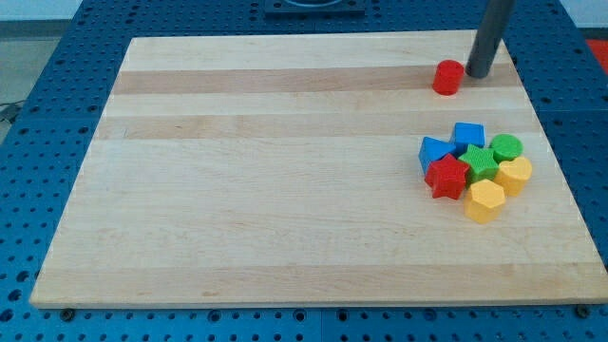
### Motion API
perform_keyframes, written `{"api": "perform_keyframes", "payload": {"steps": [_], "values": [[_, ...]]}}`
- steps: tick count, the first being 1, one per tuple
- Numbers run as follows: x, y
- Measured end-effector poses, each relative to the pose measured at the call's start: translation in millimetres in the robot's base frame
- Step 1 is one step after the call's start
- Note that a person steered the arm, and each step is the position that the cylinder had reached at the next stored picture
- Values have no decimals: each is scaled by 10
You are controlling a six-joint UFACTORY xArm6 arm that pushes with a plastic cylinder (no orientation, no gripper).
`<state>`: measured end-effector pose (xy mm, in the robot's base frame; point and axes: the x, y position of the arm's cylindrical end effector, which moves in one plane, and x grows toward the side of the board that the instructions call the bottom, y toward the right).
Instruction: Move the red circle into group of blocks
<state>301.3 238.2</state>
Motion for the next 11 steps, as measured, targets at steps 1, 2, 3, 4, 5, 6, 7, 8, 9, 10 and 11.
{"api": "perform_keyframes", "payload": {"steps": [1, 2, 3, 4, 5, 6, 7, 8, 9, 10, 11], "values": [[-250, 41], [-292, -58], [-221, -102], [-162, -170], [-109, -313], [-109, -389], [-180, -394], [-330, -521], [-292, -530], [-230, -530], [-66, -530]]}}
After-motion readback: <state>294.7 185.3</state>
